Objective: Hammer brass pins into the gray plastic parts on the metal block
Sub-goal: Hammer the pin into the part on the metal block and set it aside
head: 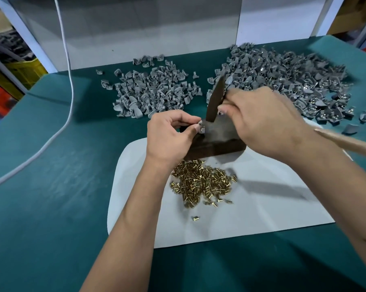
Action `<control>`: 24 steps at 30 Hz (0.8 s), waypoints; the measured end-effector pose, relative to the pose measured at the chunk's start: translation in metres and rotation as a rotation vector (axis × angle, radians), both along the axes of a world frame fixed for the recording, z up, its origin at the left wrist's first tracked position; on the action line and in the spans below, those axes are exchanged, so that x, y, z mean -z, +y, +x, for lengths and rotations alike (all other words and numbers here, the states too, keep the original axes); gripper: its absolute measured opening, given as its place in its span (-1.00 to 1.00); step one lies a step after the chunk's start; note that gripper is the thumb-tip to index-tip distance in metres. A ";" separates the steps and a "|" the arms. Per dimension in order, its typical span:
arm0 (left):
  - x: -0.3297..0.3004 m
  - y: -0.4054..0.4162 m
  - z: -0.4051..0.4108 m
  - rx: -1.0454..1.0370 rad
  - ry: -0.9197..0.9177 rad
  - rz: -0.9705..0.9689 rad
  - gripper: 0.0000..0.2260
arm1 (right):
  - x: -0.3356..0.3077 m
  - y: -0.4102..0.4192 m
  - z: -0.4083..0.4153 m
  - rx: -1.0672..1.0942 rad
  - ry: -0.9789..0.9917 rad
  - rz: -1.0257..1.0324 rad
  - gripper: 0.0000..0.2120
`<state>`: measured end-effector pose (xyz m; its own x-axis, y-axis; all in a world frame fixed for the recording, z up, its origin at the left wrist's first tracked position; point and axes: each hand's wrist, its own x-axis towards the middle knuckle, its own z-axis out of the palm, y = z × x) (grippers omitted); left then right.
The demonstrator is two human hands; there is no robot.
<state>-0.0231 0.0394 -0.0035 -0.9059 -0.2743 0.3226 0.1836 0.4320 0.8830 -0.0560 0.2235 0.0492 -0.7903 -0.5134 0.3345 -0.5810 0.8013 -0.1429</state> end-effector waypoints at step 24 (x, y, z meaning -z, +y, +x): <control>0.008 0.000 -0.003 0.051 -0.109 0.001 -0.84 | 0.004 0.014 -0.005 0.068 -0.115 -0.157 -0.76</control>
